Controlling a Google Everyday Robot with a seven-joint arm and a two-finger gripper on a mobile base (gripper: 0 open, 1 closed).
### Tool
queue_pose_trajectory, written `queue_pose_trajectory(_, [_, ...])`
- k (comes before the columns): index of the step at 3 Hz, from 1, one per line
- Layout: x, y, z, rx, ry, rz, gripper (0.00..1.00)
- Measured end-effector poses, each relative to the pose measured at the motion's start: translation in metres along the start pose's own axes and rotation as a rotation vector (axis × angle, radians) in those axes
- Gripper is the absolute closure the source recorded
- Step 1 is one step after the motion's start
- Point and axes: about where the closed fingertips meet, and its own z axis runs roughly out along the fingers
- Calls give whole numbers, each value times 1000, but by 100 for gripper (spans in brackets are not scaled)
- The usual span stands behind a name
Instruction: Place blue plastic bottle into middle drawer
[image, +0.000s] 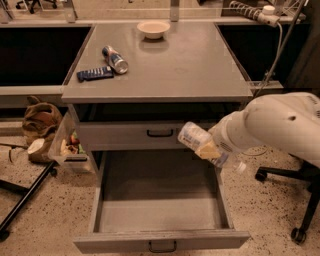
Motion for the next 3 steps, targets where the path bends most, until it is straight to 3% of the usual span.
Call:
queue_pose_trajectory(1, [4,4,3,2,17,59,100])
queue_pose_trajectory(2, [4,8,10,-2,12,64,100])
queue_pose_trajectory(3, [32,53,58,-105,-20,144,100])
